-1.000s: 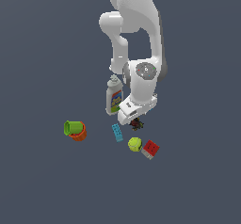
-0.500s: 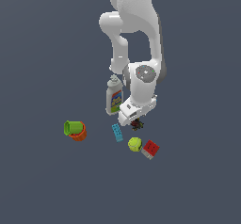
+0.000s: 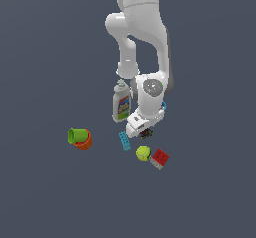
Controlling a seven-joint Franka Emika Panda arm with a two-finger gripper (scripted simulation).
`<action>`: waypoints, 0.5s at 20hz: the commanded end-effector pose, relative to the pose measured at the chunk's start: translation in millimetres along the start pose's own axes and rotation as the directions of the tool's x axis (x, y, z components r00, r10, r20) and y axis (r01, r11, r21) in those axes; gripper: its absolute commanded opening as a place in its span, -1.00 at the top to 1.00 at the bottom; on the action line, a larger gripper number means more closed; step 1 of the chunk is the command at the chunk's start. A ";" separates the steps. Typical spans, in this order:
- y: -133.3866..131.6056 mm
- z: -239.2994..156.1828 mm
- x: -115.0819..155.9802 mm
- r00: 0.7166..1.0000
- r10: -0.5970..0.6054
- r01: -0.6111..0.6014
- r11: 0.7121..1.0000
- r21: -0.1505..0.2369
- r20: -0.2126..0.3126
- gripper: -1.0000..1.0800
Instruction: Pick up a designated object from a clutter of objects.
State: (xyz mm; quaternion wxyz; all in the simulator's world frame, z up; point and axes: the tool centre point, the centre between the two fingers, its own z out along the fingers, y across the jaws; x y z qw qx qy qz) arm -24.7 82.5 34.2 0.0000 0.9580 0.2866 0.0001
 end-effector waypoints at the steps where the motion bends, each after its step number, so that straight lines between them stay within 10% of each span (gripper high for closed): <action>1: 0.0 4.4 0.0 1.000 0.000 0.000 1.000 0.000 0.000 -0.92; 2: 0.1 4.7 0.0 1.000 0.000 0.000 1.000 0.000 0.000 -0.92; 3: 0.1 4.7 0.0 1.000 0.000 0.000 1.000 0.000 0.000 1.00; 10: 0.1 4.7 0.0 1.000 0.000 0.000 1.000 0.000 0.000 1.00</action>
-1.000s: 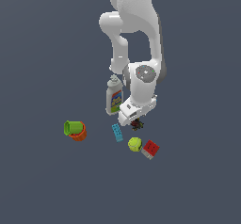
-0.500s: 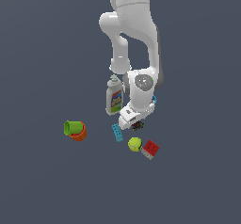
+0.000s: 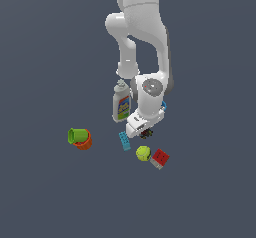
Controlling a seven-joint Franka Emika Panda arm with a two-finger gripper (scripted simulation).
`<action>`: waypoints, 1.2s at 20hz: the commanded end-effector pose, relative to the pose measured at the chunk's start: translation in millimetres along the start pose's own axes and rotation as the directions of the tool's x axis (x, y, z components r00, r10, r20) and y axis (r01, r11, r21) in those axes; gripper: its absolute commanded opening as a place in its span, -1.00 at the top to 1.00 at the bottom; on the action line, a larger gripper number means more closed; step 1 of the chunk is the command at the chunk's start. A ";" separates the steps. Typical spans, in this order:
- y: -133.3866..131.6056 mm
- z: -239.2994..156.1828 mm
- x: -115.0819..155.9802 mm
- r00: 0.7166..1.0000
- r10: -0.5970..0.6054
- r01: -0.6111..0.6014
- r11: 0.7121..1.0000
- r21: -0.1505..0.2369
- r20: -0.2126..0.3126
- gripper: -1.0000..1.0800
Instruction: Pick up a designated object from a clutter of objects.
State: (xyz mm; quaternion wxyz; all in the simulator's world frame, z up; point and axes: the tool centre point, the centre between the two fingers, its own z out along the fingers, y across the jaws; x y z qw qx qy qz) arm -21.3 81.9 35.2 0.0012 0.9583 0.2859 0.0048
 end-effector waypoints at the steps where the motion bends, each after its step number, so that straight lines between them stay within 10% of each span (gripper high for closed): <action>1: -2.4 5.7 -2.5 1.000 -0.002 0.002 1.000 0.005 0.009 1.00; 24: 48.2 -85.7 -63.9 1.000 -0.001 0.001 1.000 0.001 0.002 1.00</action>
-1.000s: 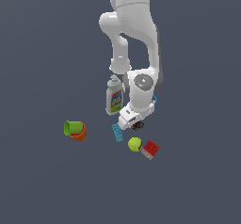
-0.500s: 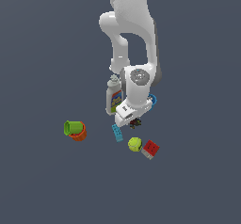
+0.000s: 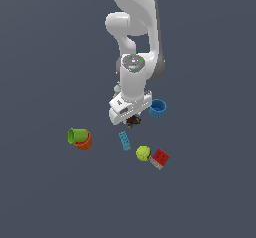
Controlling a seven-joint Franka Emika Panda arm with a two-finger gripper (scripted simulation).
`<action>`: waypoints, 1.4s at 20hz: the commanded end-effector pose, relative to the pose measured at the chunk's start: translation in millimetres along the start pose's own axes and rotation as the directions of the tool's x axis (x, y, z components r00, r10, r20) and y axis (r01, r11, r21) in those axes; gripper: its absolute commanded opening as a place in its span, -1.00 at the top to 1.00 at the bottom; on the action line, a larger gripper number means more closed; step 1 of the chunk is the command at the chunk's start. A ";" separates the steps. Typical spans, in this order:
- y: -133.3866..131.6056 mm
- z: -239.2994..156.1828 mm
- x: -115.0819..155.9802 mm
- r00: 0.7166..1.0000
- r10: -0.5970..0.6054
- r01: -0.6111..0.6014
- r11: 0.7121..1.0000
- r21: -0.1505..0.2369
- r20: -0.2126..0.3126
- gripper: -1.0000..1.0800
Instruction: Pick up a designated object from a clutter of objects.
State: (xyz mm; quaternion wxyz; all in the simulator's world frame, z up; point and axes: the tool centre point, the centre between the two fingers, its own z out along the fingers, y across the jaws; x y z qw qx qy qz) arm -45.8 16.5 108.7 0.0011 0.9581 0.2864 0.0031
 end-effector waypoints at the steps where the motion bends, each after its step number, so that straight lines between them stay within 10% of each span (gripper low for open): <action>1: 11.0 -20.1 -14.2 1.000 0.000 0.000 1.000 0.000 -0.001 1.00; 28: 144.4 -252.1 -178.6 1.000 0.000 0.000 1.000 0.005 0.003 1.00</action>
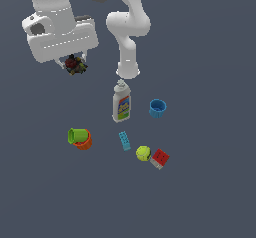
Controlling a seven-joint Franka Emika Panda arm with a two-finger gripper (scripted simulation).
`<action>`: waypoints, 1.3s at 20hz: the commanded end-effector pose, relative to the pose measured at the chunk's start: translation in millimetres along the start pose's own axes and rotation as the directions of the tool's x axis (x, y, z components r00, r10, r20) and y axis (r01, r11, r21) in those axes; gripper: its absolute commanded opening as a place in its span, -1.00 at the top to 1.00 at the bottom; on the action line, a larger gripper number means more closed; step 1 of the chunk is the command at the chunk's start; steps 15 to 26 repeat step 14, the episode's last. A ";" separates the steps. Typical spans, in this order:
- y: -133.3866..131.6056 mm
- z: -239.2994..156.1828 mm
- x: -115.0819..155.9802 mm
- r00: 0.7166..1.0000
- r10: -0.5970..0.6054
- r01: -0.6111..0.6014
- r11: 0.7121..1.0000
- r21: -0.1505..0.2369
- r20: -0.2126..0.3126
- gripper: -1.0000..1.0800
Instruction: Pick up a designated object from a clutter of objects.
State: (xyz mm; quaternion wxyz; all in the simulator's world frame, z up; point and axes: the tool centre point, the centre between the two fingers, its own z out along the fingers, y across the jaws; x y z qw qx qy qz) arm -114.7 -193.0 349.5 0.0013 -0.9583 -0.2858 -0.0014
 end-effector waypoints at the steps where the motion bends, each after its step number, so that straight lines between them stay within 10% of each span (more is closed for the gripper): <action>1: 9.7 -16.8 -11.1 1.000 -0.001 0.001 1.000 -0.001 0.001 1.00; 26: 32.4 -50.4 -31.7 1.000 -0.001 0.001 1.000 -0.002 0.004 1.00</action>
